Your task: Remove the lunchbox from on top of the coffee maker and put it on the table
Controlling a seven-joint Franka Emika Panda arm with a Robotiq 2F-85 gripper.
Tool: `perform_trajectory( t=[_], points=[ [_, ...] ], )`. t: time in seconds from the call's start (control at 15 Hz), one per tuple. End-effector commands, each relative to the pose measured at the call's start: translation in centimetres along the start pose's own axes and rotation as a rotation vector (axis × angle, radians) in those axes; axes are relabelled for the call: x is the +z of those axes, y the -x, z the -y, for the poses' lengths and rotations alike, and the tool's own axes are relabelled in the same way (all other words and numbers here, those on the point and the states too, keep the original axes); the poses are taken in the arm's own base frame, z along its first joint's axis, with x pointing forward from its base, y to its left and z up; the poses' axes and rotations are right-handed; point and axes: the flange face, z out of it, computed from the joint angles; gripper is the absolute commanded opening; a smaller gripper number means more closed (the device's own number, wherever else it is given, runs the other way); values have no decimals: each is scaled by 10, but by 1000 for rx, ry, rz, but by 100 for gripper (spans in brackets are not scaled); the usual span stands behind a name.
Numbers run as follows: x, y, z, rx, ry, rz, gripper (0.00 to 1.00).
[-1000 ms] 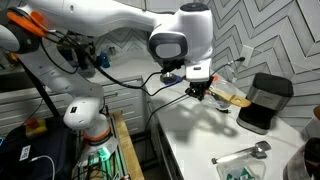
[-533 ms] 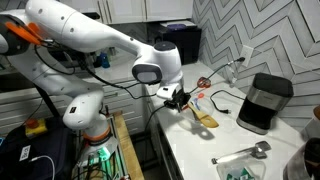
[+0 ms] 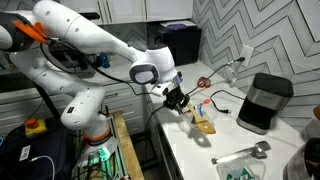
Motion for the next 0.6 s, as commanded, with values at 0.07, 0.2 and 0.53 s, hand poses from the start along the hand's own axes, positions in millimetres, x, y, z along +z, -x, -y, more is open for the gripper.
perform_trajectory(
  t=[0.07,0.2,0.53],
  points=[
    [-5,-3,2,9,-12,-15,7],
    [-5,-8,6,25,-21,-36,2],
    [23,-44,24,104,-8,-18,2]
  ],
)
